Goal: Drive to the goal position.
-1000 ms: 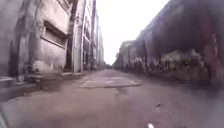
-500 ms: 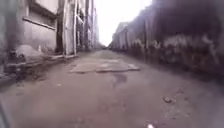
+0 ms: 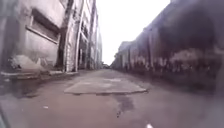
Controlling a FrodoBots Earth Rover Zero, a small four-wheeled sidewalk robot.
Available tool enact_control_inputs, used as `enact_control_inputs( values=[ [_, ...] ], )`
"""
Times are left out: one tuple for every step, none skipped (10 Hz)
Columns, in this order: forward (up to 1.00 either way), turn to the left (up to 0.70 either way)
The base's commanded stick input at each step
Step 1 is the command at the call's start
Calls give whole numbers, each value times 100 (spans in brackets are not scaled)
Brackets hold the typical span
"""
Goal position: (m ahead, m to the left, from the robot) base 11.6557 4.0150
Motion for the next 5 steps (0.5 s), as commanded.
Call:
enact_control_inputs(
  values=[
    [100,0],
    [100,0],
    [100,0],
    [100,0],
    [100,0]
  ],
)
